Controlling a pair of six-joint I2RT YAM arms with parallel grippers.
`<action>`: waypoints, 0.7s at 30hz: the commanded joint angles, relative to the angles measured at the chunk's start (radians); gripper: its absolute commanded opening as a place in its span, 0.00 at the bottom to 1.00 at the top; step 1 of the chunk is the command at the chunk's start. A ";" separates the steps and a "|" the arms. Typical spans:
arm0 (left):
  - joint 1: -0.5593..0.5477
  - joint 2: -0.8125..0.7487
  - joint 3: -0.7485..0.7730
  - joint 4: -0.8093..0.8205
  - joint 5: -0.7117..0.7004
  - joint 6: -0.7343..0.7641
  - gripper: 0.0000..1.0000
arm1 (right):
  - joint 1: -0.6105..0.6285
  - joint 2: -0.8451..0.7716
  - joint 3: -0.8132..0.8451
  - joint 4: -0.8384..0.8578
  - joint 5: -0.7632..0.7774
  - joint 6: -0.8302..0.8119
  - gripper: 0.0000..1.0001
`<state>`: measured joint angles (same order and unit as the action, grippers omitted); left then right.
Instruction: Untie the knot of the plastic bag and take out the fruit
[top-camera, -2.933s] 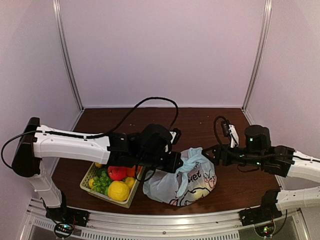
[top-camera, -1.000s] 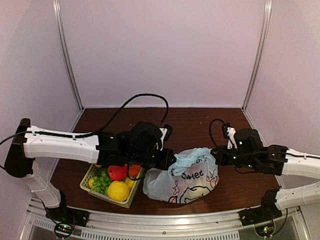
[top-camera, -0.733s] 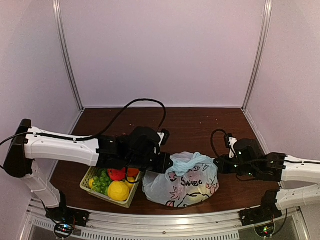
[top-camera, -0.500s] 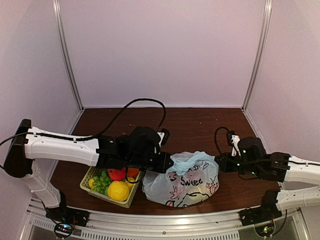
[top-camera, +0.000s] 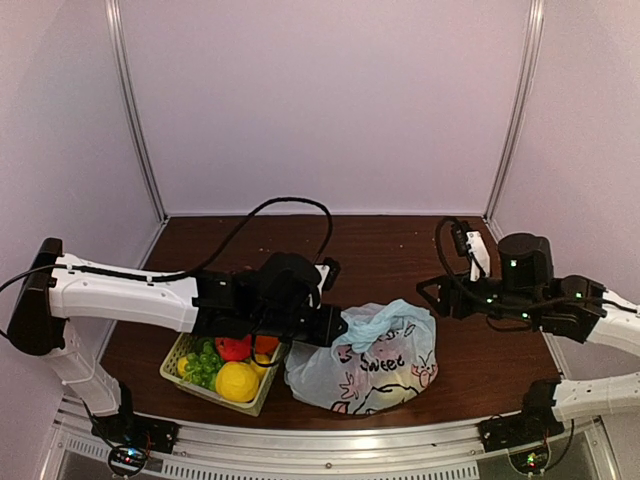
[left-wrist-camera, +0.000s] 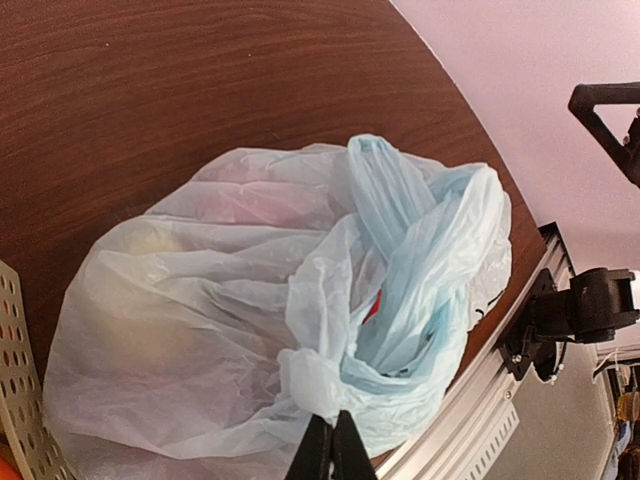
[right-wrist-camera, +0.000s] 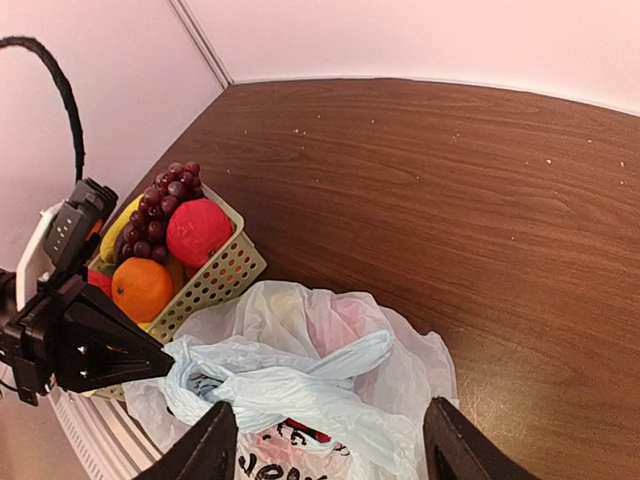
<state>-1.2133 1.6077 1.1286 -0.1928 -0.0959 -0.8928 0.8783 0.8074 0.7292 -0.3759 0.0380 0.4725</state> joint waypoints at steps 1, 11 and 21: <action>0.006 -0.022 0.007 0.030 0.007 0.002 0.00 | -0.004 0.091 0.053 -0.055 -0.059 -0.064 0.66; 0.006 -0.020 0.010 0.032 0.007 0.000 0.00 | 0.004 0.252 0.116 -0.028 -0.135 -0.081 0.83; 0.007 -0.020 0.008 0.032 0.009 -0.001 0.00 | 0.009 0.364 0.147 -0.024 -0.125 -0.078 0.72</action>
<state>-1.2133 1.6077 1.1286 -0.1879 -0.0914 -0.8932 0.8799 1.1496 0.8463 -0.4072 -0.0776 0.3958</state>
